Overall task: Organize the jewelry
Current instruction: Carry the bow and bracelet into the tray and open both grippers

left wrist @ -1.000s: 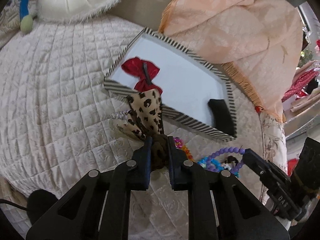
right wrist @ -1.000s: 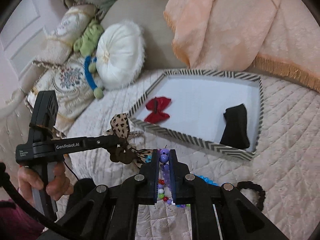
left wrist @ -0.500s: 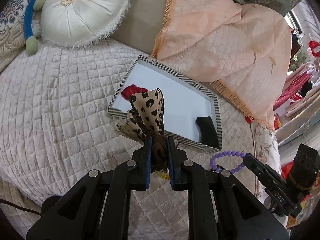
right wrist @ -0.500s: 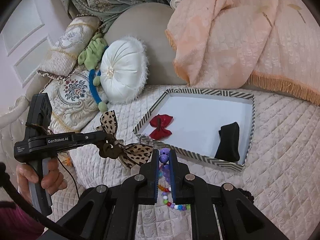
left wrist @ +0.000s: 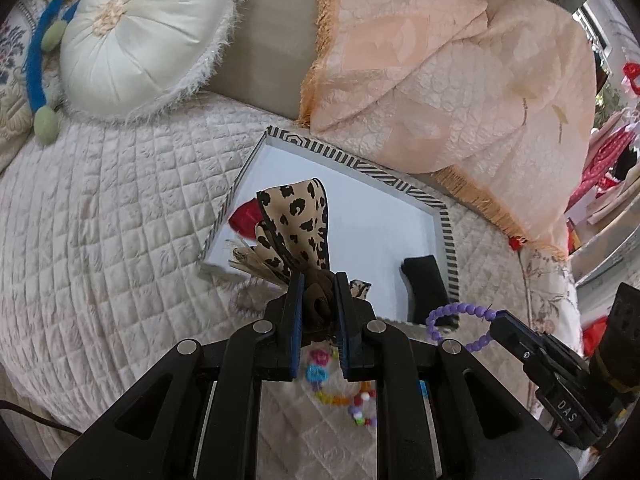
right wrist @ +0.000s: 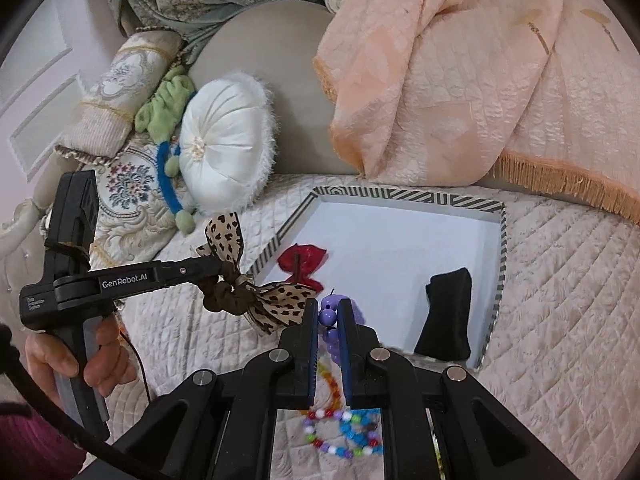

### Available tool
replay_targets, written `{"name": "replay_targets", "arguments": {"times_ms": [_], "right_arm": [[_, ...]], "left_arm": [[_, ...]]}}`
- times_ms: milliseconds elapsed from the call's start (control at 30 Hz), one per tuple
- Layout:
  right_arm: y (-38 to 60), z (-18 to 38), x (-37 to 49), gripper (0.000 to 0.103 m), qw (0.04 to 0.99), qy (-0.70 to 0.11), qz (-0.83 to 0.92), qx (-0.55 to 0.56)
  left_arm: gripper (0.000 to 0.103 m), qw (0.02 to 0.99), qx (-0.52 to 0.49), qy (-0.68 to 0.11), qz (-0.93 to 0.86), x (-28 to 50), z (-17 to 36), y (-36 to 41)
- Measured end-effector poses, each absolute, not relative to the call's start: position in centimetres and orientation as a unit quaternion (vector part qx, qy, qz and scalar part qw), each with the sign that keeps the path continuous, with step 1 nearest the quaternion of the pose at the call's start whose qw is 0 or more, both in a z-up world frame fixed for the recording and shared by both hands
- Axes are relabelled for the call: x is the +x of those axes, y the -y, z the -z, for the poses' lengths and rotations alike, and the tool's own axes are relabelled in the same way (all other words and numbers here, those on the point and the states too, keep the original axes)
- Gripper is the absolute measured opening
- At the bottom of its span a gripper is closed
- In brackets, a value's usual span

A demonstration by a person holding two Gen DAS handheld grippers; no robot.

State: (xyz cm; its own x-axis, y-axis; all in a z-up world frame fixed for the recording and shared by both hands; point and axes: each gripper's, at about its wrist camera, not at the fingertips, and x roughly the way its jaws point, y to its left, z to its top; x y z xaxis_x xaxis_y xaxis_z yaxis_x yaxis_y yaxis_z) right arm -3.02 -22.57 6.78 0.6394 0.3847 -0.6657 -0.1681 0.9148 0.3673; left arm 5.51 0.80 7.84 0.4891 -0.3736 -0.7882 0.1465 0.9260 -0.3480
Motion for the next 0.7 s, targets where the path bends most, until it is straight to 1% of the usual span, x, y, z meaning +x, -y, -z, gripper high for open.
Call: {"name": "replay_targets", "arguments": {"times_ms": [267,467,700], "right_arm": [[22.9,-4.2,1.0,0.009,0.882,-0.418,-0.153,0.152],[22.6,-1.6,3.7,0.009,0.869,-0.443,-0.155,0.156],[24.5,1.9,6.3,0.009,0.864,-0.479,-0.088,0.130]], "left_arm": [[0.013,0.850,-0.100,-0.494,0.155,9.5,-5.7,2.4],[0.013,0.841,-0.092,-0.512,0.147,12.8,-2.7,4.2],[0.013,0.837,-0.078,-0.528,0.121,14.3,0.1,4.4]]}}
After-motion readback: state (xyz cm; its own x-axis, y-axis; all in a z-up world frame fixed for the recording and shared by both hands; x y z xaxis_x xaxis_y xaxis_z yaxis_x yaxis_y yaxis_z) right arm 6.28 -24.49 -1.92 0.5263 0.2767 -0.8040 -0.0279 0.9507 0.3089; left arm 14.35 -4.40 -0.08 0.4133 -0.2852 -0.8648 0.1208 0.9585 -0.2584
